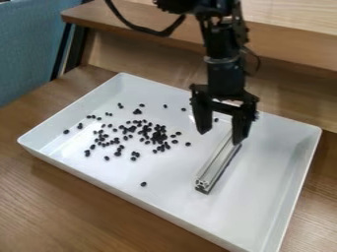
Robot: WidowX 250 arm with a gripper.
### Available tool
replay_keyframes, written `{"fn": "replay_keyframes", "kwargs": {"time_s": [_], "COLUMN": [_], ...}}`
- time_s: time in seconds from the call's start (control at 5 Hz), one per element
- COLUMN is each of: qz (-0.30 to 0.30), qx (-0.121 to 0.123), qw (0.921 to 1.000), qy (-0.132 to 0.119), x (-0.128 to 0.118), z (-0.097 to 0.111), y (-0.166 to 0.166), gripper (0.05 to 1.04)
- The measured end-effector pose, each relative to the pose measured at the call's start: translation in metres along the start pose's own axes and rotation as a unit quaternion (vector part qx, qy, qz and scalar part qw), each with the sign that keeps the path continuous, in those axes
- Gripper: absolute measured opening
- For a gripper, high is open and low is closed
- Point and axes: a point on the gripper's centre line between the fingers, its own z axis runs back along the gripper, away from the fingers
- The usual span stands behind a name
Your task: Sweep into pile
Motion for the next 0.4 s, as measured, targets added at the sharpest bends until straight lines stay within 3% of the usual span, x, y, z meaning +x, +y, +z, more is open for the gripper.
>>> {"fn": "replay_keyframes", "kwargs": {"time_s": [0.2, 0.4], "qz": [0.026, 0.051], "qx": [0.029, 0.068], "qw": [0.9983, 0.9948], "qy": [0.045, 0.057], "x": [-0.008, -0.010], "z": [-0.020, -0.019], "y": [-0.001, 0.010], "gripper": [1.001, 1.001]}}
